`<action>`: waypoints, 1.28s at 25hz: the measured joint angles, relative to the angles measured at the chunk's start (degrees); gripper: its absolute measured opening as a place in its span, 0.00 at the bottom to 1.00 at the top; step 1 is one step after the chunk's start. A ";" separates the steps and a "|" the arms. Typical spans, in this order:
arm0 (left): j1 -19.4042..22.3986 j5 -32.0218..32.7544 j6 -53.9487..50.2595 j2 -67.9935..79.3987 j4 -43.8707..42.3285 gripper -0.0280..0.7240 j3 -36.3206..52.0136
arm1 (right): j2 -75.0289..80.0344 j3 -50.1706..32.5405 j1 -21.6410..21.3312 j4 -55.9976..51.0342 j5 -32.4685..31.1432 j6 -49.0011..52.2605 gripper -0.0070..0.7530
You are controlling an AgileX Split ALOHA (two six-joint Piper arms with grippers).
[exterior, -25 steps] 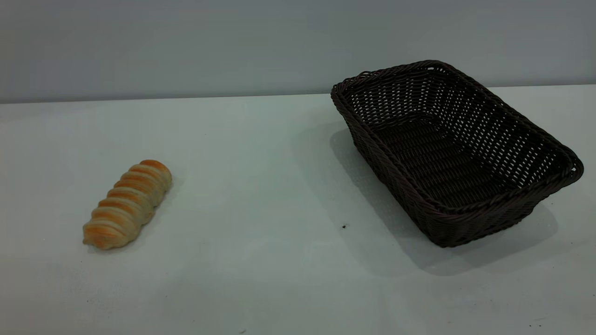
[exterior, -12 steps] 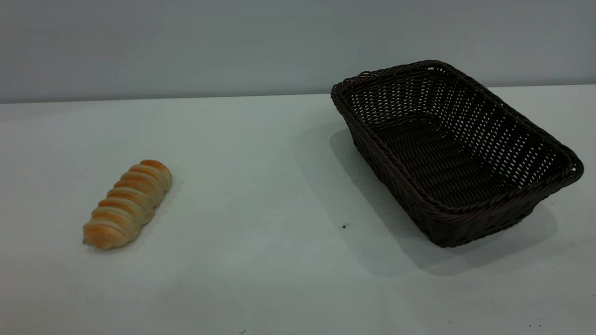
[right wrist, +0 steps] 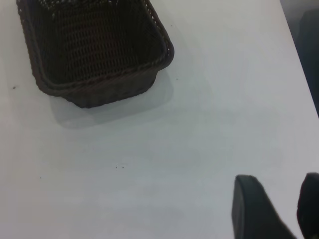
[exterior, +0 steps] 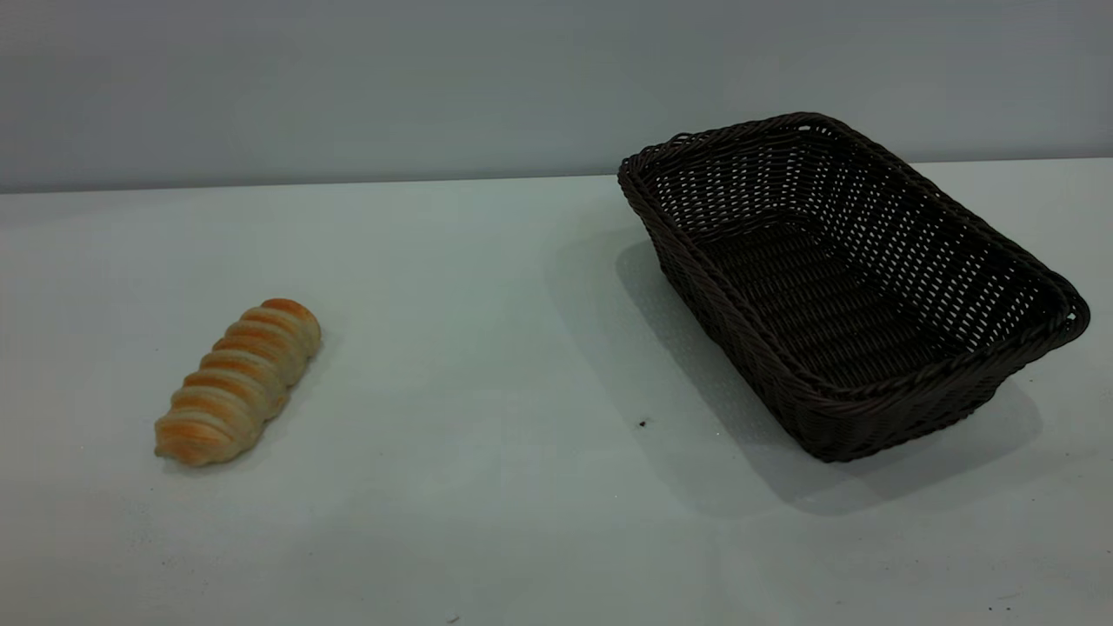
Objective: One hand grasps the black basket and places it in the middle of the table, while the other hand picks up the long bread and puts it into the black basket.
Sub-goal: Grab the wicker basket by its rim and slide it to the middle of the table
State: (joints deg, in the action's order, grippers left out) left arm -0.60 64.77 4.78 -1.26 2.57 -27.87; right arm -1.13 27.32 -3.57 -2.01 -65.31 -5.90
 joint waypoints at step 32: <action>0.00 -27.67 2.91 55.76 1.21 0.82 -19.97 | 60.76 12.43 0.00 -35.56 21.08 -24.53 0.78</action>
State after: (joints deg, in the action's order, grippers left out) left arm -0.60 37.10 7.70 54.50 3.78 -47.84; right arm 59.63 39.75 -3.57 -37.57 -44.23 -30.44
